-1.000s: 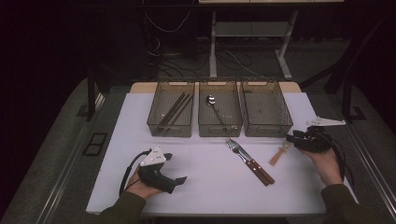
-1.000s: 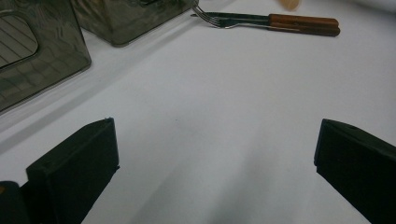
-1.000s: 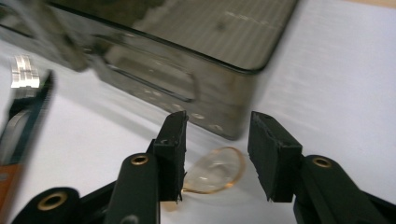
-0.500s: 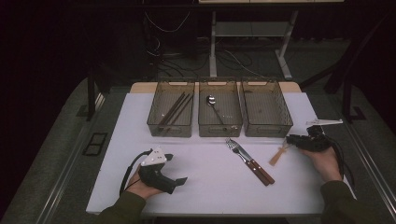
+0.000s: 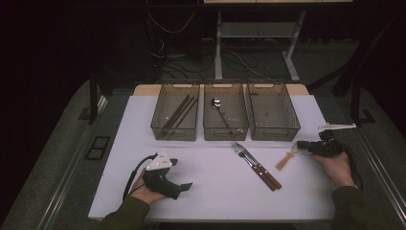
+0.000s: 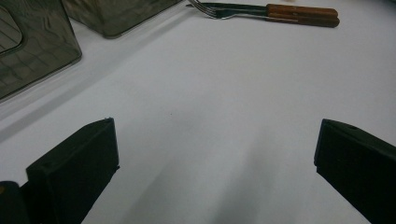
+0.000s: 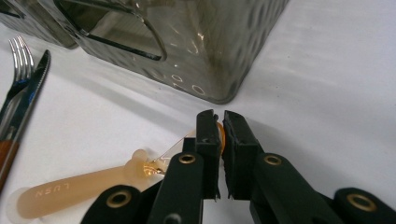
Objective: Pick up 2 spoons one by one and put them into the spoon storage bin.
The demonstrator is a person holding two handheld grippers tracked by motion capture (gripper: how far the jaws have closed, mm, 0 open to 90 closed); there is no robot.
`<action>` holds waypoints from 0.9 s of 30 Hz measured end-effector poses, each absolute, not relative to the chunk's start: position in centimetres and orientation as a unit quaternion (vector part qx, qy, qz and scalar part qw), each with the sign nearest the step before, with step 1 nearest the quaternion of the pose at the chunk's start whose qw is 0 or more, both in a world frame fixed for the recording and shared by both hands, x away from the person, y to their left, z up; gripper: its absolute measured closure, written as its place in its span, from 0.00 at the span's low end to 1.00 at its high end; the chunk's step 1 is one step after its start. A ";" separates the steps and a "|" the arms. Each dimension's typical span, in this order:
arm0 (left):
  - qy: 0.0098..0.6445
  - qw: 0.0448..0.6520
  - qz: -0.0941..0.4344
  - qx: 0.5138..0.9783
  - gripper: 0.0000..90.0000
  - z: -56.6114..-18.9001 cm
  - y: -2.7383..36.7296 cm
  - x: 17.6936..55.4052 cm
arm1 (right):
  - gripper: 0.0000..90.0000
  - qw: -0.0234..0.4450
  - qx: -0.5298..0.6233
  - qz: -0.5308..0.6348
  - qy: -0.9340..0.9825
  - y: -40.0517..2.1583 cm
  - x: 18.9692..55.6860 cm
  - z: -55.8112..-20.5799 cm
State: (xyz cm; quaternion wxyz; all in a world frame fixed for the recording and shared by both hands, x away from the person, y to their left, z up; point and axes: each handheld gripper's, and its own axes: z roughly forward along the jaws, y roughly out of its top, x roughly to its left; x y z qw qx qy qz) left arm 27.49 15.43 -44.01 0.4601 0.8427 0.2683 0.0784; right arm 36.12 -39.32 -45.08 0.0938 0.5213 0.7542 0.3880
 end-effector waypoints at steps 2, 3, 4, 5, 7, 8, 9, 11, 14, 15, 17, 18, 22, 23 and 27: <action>0.268 0.460 0.079 0.843 0.00 -44.0 15.4 27.5 | 0.96 0.094 0.521 0.396 0.750 -39.5 36.0 -44.9; 0.268 0.460 0.079 0.843 0.00 -44.0 15.4 27.5 | 0.96 0.095 0.520 0.398 0.750 -39.5 35.9 -44.8; 0.268 0.459 0.079 0.843 0.00 -44.0 15.4 27.5 | 0.96 0.097 0.518 0.398 0.751 -39.5 35.9 -44.7; 0.267 0.459 0.079 0.843 0.00 -44.0 15.4 27.4 | 0.96 0.099 0.517 0.399 0.751 -39.4 35.8 -44.6; 0.267 0.458 0.078 0.844 0.00 -44.0 15.4 27.4 | 0.96 0.099 0.513 0.402 0.752 -39.4 35.7 -44.4; 0.266 0.459 0.078 0.844 0.00 -44.0 15.4 27.4 | 0.96 0.099 0.514 0.406 0.749 -39.4 35.7 -44.3; 0.266 0.458 0.079 0.845 0.00 -44.0 15.4 27.4 | 0.97 0.100 0.512 0.410 0.748 -39.4 35.6 -44.2; 0.265 0.458 0.079 0.845 0.00 -44.0 15.4 27.4 | 0.97 0.102 0.510 0.417 0.745 -39.5 35.5 -43.9; 0.266 0.458 0.079 0.845 0.00 -44.0 15.4 27.4 | 0.97 0.102 0.510 0.424 0.741 -39.7 35.3 -43.5; 0.265 0.458 0.079 0.845 0.00 -44.0 15.4 27.4 | 0.97 0.104 0.507 0.428 0.740 -39.7 35.3 -43.4; 0.264 0.457 0.080 0.846 0.00 -44.0 15.4 27.4 | 0.97 0.108 0.507 0.430 0.739 -39.7 35.2 -43.1; 0.264 0.457 0.080 0.846 0.00 -44.0 15.4 27.4 | 0.97 0.109 0.506 0.431 0.739 -39.8 35.1 -43.0; 0.264 0.457 0.080 0.846 0.00 -44.0 15.4 27.4 | 0.97 0.116 0.507 0.438 0.733 -40.0 34.9 -42.5; 0.263 0.457 0.080 0.846 0.00 -44.0 15.4 27.4 | 0.97 0.117 0.508 0.439 0.732 -40.0 34.9 -42.4; 0.264 0.458 0.079 0.845 0.00 -44.0 15.5 27.4 | 0.97 0.120 0.507 0.450 0.725 -39.8 34.7 -41.8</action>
